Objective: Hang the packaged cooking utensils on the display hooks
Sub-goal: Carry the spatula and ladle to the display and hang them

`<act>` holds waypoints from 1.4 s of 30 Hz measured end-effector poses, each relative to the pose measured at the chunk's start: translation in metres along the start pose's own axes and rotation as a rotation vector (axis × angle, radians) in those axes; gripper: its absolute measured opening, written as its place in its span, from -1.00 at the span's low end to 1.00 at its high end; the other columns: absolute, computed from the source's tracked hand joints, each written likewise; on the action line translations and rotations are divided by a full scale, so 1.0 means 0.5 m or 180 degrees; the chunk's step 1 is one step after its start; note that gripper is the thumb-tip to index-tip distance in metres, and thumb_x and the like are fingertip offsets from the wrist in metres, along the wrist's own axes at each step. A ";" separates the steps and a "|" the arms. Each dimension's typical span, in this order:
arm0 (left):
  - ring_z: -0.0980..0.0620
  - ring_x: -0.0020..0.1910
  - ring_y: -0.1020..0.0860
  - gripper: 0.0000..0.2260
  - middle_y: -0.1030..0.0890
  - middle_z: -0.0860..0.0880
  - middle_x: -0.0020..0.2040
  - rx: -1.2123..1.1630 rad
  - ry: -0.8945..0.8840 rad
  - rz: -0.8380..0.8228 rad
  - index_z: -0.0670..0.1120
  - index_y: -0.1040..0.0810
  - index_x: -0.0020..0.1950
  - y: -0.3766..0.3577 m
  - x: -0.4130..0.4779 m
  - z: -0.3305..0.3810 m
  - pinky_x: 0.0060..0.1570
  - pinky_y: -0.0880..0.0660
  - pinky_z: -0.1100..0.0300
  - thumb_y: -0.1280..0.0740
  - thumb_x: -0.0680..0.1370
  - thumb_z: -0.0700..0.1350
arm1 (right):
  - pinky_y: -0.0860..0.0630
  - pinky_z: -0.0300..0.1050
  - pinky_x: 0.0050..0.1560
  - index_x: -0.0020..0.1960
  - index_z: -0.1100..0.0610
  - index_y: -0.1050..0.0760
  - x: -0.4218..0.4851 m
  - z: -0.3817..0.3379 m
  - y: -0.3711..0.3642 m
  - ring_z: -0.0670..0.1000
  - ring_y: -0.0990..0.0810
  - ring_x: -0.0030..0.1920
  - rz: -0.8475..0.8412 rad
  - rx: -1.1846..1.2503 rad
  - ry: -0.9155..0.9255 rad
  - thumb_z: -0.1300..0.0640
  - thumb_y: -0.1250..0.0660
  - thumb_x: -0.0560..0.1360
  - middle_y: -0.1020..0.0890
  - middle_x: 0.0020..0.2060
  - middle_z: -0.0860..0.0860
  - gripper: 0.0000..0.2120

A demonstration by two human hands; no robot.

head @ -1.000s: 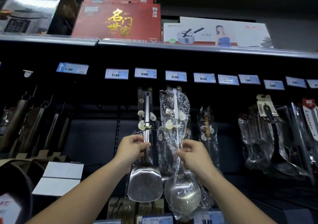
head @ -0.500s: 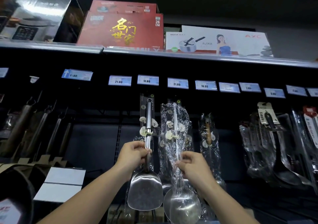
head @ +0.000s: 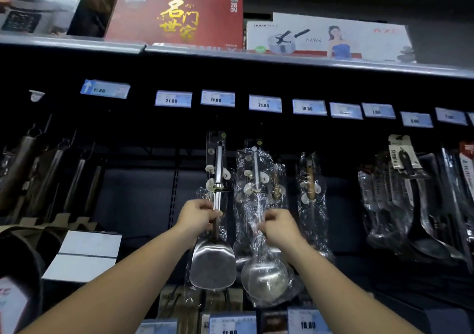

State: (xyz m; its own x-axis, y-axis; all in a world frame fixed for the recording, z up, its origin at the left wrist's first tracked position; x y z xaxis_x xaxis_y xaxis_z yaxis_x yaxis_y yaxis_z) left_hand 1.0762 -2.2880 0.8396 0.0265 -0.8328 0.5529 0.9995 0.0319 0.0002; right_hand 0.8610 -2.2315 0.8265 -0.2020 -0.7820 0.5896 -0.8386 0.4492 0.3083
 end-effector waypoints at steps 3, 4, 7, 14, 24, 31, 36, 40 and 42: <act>-0.18 0.07 -0.65 -0.85 -0.66 -0.25 0.08 0.0085 0.0057 0.0039 -0.11 -0.51 -0.01 -0.006 0.023 -0.018 0.04 -0.61 -0.05 -0.42 0.53 -0.31 | -0.48 -0.16 -0.36 0.36 0.24 -0.45 0.046 0.036 -0.021 -0.03 -0.49 -0.35 0.0023 -0.0018 -0.0180 0.33 -0.35 0.54 -0.61 0.02 0.09 -0.61; -0.18 0.08 -0.66 -0.87 -0.67 -0.24 0.08 0.0116 0.0067 0.0052 -0.13 -0.53 -0.01 -0.006 0.032 -0.023 0.04 -0.62 -0.06 -0.42 0.53 -0.30 | -0.47 -0.16 -0.37 0.38 0.24 -0.43 0.059 0.046 -0.027 -0.04 -0.49 -0.36 0.0029 -0.0052 -0.0221 0.34 -0.34 0.55 -0.61 0.05 0.11 -0.60; -0.12 0.00 -0.66 -0.90 -0.67 -0.18 0.03 0.0246 0.0111 0.0080 -0.21 -0.56 0.03 -0.005 0.062 -0.046 0.02 -0.65 -0.04 -0.42 0.54 -0.29 | -0.40 -0.22 -0.49 0.38 0.22 -0.42 0.093 0.077 -0.042 -0.08 -0.46 -0.41 0.0054 -0.0110 -0.0342 0.37 -0.29 0.55 -0.60 0.08 0.11 -0.60; -0.15 -0.01 -0.67 -0.86 -0.69 -0.17 -0.01 0.0586 0.0139 0.0205 -0.10 -0.57 -0.18 -0.004 0.130 -0.084 0.11 -0.62 -0.11 -0.43 0.54 -0.27 | -0.46 -0.21 -0.41 0.40 0.14 -0.41 0.164 0.116 -0.079 -0.08 -0.47 -0.39 -0.0063 -0.0322 -0.0539 0.35 -0.27 0.59 -0.57 0.09 0.10 -0.60; -0.18 0.01 -0.67 -0.79 -0.66 -0.13 -0.19 0.0740 0.0057 0.0257 -0.09 -0.52 -0.25 -0.023 0.200 -0.132 0.15 -0.59 -0.16 -0.43 0.53 -0.30 | -0.44 -0.23 -0.36 0.42 0.19 -0.41 0.223 0.139 -0.127 -0.08 -0.53 -0.29 -0.0166 -0.0209 -0.0289 0.38 -0.20 0.61 -0.52 0.12 0.06 -0.61; -0.08 -0.08 -0.65 -0.80 -0.67 -0.11 -0.18 0.1056 0.0049 0.0369 -0.10 -0.49 -0.24 -0.030 0.192 -0.129 -0.01 -0.55 0.07 -0.41 0.56 -0.26 | -0.39 -0.28 -0.46 0.27 0.23 -0.49 0.214 0.143 -0.125 -0.10 -0.49 -0.35 -0.0225 -0.0275 -0.0312 0.31 -0.24 0.62 -0.60 0.13 0.12 -0.76; -0.12 0.04 -0.61 -0.86 -0.64 -0.13 0.11 0.1654 -0.0004 0.0255 -0.19 -0.59 0.04 -0.045 0.149 -0.115 -0.01 -0.45 0.14 -0.45 0.54 -0.17 | -0.35 -0.33 -0.59 0.39 0.25 -0.42 0.176 0.129 -0.113 -0.14 -0.42 -0.46 -0.0282 -0.0410 -0.0366 0.23 -0.28 0.62 -0.62 0.13 0.17 -0.65; -0.13 0.12 -0.63 -0.69 -0.62 0.03 0.14 0.2143 -0.0135 0.0110 -0.15 -0.61 0.20 -0.048 0.092 -0.104 0.08 -0.54 0.09 -0.49 0.51 -0.07 | -0.38 -0.23 -0.53 0.45 0.23 -0.37 0.132 0.118 -0.094 -0.13 -0.40 -0.51 -0.0327 -0.0428 -0.0398 0.20 -0.35 0.58 -0.64 0.02 0.13 -0.54; -0.11 0.07 -0.64 -0.60 -0.67 -0.04 0.13 0.2465 -0.0265 0.0063 -0.12 -0.57 0.25 -0.040 0.061 -0.097 0.06 -0.58 0.05 -0.50 0.48 0.01 | -0.41 -0.22 -0.47 0.43 0.26 -0.37 0.105 0.111 -0.085 -0.10 -0.46 -0.43 -0.0404 -0.0545 -0.0317 0.22 -0.38 0.56 -0.62 0.00 0.12 -0.53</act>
State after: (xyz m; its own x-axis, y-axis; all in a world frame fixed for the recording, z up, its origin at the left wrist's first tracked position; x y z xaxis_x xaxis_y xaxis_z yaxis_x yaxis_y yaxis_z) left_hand 1.0581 -2.3408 0.8162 0.0122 -0.7849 0.6196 0.7008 0.4487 0.5546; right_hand 0.8579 -2.3155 0.8031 -0.1564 -0.8719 0.4640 -0.7640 0.4045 0.5026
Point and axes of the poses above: each hand's wrist, its own x-axis towards the middle knuckle, its own y-axis out of the back of the hand, z = x × y, the point moved 7 cm from there along x, towards the middle knuckle
